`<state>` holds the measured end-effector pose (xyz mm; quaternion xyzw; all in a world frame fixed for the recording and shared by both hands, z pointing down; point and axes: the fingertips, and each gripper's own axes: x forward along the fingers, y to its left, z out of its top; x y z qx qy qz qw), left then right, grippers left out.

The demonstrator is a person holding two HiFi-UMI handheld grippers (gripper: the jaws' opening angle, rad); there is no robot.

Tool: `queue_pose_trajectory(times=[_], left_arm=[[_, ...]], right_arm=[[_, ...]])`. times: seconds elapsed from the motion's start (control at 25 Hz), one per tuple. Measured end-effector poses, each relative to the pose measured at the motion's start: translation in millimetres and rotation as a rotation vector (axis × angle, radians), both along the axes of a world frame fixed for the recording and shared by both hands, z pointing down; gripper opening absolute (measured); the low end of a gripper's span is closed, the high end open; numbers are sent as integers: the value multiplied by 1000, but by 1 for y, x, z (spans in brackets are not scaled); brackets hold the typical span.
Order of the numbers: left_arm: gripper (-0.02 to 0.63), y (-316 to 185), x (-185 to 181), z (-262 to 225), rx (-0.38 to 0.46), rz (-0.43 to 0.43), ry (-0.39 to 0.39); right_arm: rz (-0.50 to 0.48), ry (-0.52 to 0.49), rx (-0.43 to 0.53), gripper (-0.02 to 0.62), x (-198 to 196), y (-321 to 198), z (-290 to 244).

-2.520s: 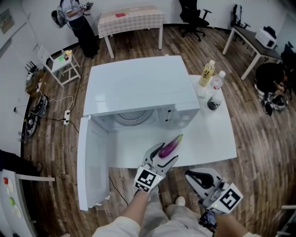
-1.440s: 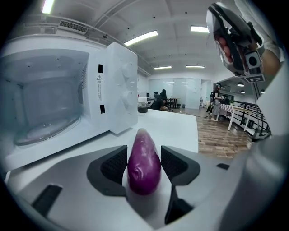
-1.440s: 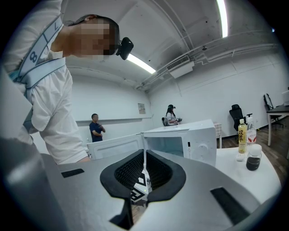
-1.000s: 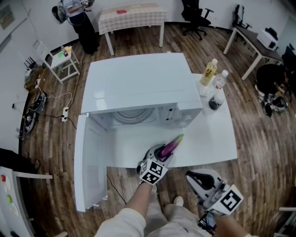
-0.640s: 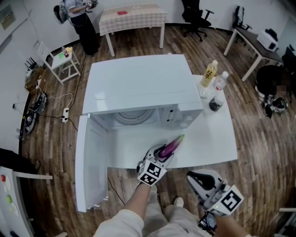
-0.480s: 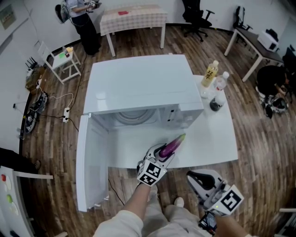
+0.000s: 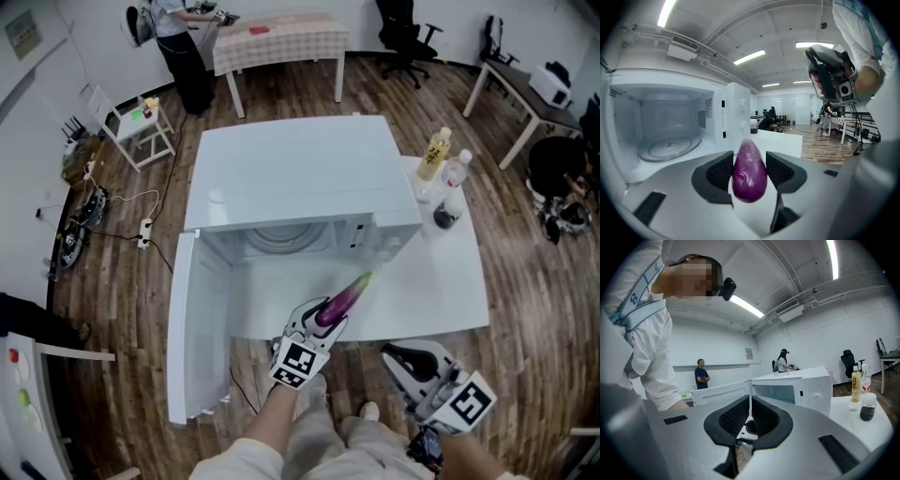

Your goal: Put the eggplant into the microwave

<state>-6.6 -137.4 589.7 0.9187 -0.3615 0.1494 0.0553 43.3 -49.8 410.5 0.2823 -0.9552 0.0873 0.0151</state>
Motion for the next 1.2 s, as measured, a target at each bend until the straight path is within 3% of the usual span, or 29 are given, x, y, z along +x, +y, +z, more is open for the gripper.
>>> queue_pose_trajectory(times=[0.68,1.2], left_arm=[[216,-6,-66,-32,77,-194,73],[216,-59,-98,-49,113,-300,135]], right_arm=[[-124,4,-1,35,-45,3,4],[-92,12,-9,35,-49,-6,11]])
